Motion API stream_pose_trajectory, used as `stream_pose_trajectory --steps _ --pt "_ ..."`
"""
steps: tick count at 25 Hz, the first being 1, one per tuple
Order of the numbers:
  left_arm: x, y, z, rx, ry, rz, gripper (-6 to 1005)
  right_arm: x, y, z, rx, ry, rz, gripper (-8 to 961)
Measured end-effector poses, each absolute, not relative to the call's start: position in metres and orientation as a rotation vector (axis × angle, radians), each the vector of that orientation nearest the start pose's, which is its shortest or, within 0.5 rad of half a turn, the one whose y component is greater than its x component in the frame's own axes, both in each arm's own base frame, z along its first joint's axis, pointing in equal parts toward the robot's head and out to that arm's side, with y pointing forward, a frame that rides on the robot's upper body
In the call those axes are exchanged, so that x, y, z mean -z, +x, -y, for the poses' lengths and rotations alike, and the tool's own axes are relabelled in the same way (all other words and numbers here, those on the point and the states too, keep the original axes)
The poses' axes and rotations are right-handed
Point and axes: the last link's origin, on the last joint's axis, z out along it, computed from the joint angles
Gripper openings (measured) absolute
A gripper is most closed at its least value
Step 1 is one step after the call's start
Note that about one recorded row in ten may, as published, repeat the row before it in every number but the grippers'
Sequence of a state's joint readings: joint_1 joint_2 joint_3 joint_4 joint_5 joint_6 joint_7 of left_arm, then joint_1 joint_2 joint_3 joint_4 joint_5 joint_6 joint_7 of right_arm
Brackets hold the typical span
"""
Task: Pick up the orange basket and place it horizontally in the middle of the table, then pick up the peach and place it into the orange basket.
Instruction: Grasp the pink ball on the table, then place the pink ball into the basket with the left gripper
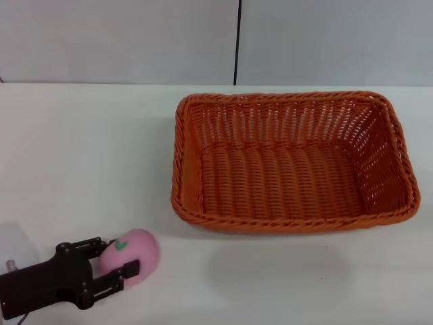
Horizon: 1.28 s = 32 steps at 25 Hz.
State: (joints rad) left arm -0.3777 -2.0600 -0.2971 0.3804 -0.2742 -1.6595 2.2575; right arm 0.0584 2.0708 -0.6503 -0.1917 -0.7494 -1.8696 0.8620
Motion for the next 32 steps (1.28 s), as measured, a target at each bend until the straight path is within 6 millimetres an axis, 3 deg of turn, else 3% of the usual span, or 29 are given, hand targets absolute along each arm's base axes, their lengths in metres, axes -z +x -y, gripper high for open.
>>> stream_pose_trajectory --steps 11,17,20,25,26,28,31,32 --pt "0.010 -0.360 -0.207 0.803 -2.447 0.798 454 -0.090 0.365 -0.175 -1.309 -1.292 -0.503 550" --pt "0.007 -0.359 -0.208 0.815 -2.431 0.793 415 -0.090 0.366 -0.175 -1.309 -1.291 -0.503 550" --pt "-0.005 -0.352 -0.216 0.909 -2.368 0.745 383 -0.090 0.366 -0.175 -1.309 -1.291 -0.503 551" --pt "-0.018 -0.326 -0.234 1.105 -2.314 0.615 340 -0.090 0.365 -0.176 -1.310 -1.292 -0.502 551" --pt "-0.015 -0.310 -0.245 1.186 -2.328 0.574 334 -0.090 0.365 -0.176 -1.310 -1.292 -0.502 551" --pt "-0.011 -0.302 -0.250 1.228 -2.338 0.559 322 -0.090 0.365 -0.176 -1.310 -1.292 -0.502 551" --pt "0.012 -0.265 -0.271 1.379 -2.379 0.532 301 -0.090 0.365 -0.176 -1.311 -1.290 -0.502 551" --pt "0.012 -0.265 -0.271 1.379 -2.379 0.532 294 -0.090 0.365 -0.176 -1.311 -1.290 -0.502 551"
